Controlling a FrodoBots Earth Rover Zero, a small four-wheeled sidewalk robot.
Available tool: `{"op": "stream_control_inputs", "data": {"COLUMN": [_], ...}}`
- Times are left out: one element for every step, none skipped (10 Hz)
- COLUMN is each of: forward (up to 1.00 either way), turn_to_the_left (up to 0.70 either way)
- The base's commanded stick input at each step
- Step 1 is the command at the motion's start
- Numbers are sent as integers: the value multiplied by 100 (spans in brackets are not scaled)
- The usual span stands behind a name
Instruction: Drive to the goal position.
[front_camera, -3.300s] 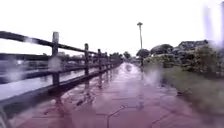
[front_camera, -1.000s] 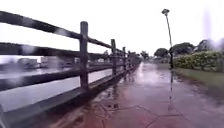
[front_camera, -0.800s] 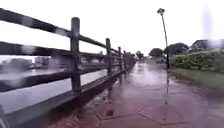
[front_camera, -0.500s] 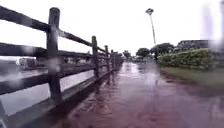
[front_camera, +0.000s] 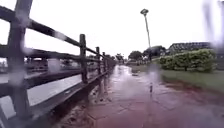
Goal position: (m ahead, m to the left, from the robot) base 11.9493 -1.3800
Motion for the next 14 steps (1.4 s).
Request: {"op": "stream_control_inputs", "data": {"forward": [100, 100, 100, 100, 100, 100, 100, 100, 100, 100, 100, 100, 100, 100], "turn_to_the_left": [0, 0, 0, -1, -6, -17, -30, -40, -38, -23, -7, -4, 0, 0]}}
